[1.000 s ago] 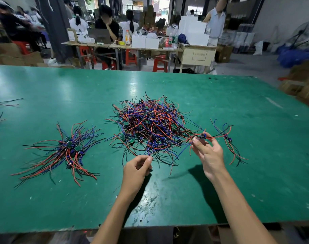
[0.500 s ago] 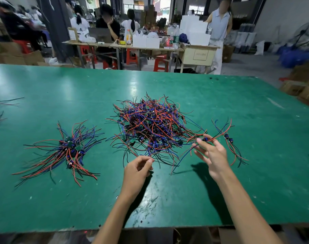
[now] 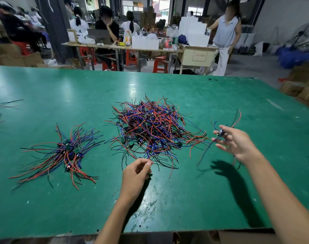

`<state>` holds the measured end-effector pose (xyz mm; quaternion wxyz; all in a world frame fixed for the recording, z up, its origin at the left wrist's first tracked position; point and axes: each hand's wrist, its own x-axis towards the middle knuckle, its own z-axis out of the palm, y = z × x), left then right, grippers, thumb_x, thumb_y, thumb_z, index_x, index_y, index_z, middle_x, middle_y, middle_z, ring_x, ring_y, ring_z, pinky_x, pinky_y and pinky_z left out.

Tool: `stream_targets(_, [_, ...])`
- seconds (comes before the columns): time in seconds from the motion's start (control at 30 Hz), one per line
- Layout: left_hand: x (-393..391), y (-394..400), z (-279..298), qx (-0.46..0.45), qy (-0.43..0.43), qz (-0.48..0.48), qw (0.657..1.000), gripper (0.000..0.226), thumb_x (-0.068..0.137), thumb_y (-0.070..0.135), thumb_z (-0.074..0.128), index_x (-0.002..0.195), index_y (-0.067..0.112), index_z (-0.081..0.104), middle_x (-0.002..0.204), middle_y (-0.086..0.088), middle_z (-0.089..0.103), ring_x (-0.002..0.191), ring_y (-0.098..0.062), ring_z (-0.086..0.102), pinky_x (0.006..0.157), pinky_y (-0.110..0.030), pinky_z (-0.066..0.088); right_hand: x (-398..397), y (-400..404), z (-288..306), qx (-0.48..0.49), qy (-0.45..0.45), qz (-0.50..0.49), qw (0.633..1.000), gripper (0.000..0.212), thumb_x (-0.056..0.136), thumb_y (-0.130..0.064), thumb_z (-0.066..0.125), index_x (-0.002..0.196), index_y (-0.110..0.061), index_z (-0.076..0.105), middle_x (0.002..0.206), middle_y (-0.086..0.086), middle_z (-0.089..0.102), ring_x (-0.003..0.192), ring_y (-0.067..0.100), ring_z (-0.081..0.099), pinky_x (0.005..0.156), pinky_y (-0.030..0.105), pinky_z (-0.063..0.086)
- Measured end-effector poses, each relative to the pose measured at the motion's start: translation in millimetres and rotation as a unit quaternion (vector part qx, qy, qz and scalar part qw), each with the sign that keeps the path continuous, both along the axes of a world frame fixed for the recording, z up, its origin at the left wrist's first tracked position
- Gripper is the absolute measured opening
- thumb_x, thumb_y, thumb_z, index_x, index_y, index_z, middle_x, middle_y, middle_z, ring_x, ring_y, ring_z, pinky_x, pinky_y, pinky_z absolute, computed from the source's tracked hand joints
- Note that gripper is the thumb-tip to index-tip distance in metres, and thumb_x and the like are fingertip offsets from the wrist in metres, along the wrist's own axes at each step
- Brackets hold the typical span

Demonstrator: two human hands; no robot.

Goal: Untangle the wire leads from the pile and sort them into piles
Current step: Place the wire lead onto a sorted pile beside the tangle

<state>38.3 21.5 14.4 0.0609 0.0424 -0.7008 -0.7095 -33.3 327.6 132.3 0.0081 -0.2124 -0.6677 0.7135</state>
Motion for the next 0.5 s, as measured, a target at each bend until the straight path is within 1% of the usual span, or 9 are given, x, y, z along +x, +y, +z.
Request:
stream_targets(0.07, [-1, 0, 0, 0.004, -0.002, 0.001, 1.000, 0.010, 0.095, 0.017, 0.068, 0.089, 0.016, 0.076, 0.072, -0.009, 0.070, 0.065, -0.009, 0.063, 0.060, -0.019, 0.049, -19, 14, 19, 0.120, 0.013, 0.011, 0.993, 0.019, 0.103, -0.013, 0.052, 0.118, -0.017, 0.063, 0.100, 0.008, 0.072, 0.072, 0.019, 0.067, 0.066, 0.032, 0.053])
stream_targets(0.13, [-2, -1, -2, 0.005, -0.003, 0.001, 1.000, 0.010, 0.095, 0.018, 0.068, 0.089, 0.017, 0.076, 0.072, -0.007, 0.070, 0.064, -0.009, 0.062, 0.060, -0.019, 0.049, -39, 26, 35, 0.228, 0.056, 0.019, 0.972, 0.021, 0.102, -0.009, 0.056, 0.119, -0.016, 0.066, 0.110, 0.016, 0.072, 0.078, 0.022, 0.065, 0.075, 0.037, 0.054])
stream_targets(0.2, [-3, -1, -3, 0.005, -0.002, -0.001, 1.000, 0.010, 0.095, 0.018, 0.068, 0.089, 0.019, 0.076, 0.071, -0.006, 0.070, 0.065, -0.010, 0.062, 0.061, -0.020, 0.049, -56, 34, 47, 0.332, 0.120, 0.009, 0.935, 0.019, 0.098, -0.010, 0.063, 0.112, -0.019, 0.071, 0.111, 0.016, 0.074, 0.091, 0.023, 0.065, 0.089, 0.043, 0.054])
stream_targets(0.23, [-4, -1, -4, 0.006, -0.001, 0.000, 1.000, 0.010, 0.095, 0.018, 0.068, 0.089, 0.019, 0.076, 0.070, -0.006, 0.070, 0.064, -0.010, 0.062, 0.060, -0.020, 0.049, -62, 37, 49, 0.373, 0.149, 0.012, 0.916, 0.019, 0.097, -0.010, 0.065, 0.109, -0.021, 0.074, 0.107, 0.012, 0.075, 0.094, 0.021, 0.065, 0.092, 0.038, 0.054])
stream_targets(0.3, [-6, 0, -5, 0.004, 0.001, 0.004, 1.000, 0.010, 0.095, 0.016, 0.069, 0.089, 0.018, 0.076, 0.068, -0.005, 0.069, 0.063, -0.011, 0.061, 0.059, -0.020, 0.049, -68, 38, 45, 0.431, 0.184, 0.042, 0.882, 0.019, 0.095, -0.011, 0.068, 0.104, -0.025, 0.076, 0.102, 0.002, 0.076, 0.097, 0.015, 0.066, 0.087, 0.022, 0.049])
stream_targets(0.33, [-6, 0, -5, 0.000, 0.003, 0.005, 1.000, 0.010, 0.095, 0.016, 0.069, 0.088, 0.019, 0.076, 0.067, -0.004, 0.069, 0.061, -0.011, 0.060, 0.058, -0.019, 0.048, -69, 39, 36, 0.455, 0.184, 0.065, 0.869, 0.018, 0.094, -0.012, 0.069, 0.103, -0.026, 0.077, 0.103, -0.001, 0.076, 0.101, 0.013, 0.066, 0.087, 0.020, 0.045])
stream_targets(0.37, [-7, 0, -6, -0.004, 0.005, 0.005, 1.000, 0.011, 0.095, 0.016, 0.069, 0.088, 0.020, 0.076, 0.066, -0.004, 0.069, 0.060, -0.011, 0.059, 0.058, -0.019, 0.048, -69, 42, 22, 0.477, 0.170, 0.088, 0.858, 0.018, 0.094, -0.012, 0.070, 0.102, -0.026, 0.078, 0.108, -0.002, 0.075, 0.105, 0.015, 0.066, 0.091, 0.022, 0.044])
stream_targets(0.43, [-6, -1, -7, -0.008, 0.008, 0.001, 1.000, 0.012, 0.095, 0.018, 0.069, 0.087, 0.023, 0.077, 0.067, -0.004, 0.069, 0.059, -0.010, 0.059, 0.058, -0.018, 0.047, -63, 53, -15, 0.523, 0.109, 0.131, 0.835, 0.019, 0.094, -0.011, 0.069, 0.100, -0.026, 0.079, 0.122, 0.000, 0.073, 0.112, 0.022, 0.067, 0.097, 0.031, 0.048])
stream_targets(0.5, [-6, -2, -8, -0.009, 0.009, -0.004, 1.000, 0.013, 0.095, 0.019, 0.069, 0.087, 0.026, 0.077, 0.068, -0.005, 0.070, 0.062, -0.009, 0.062, 0.059, -0.019, 0.048, -49, 66, -52, 0.565, 0.036, 0.166, 0.808, 0.029, 0.094, -0.005, 0.063, 0.098, -0.031, 0.077, 0.129, 0.004, 0.070, 0.113, 0.024, 0.065, 0.097, 0.036, 0.050])
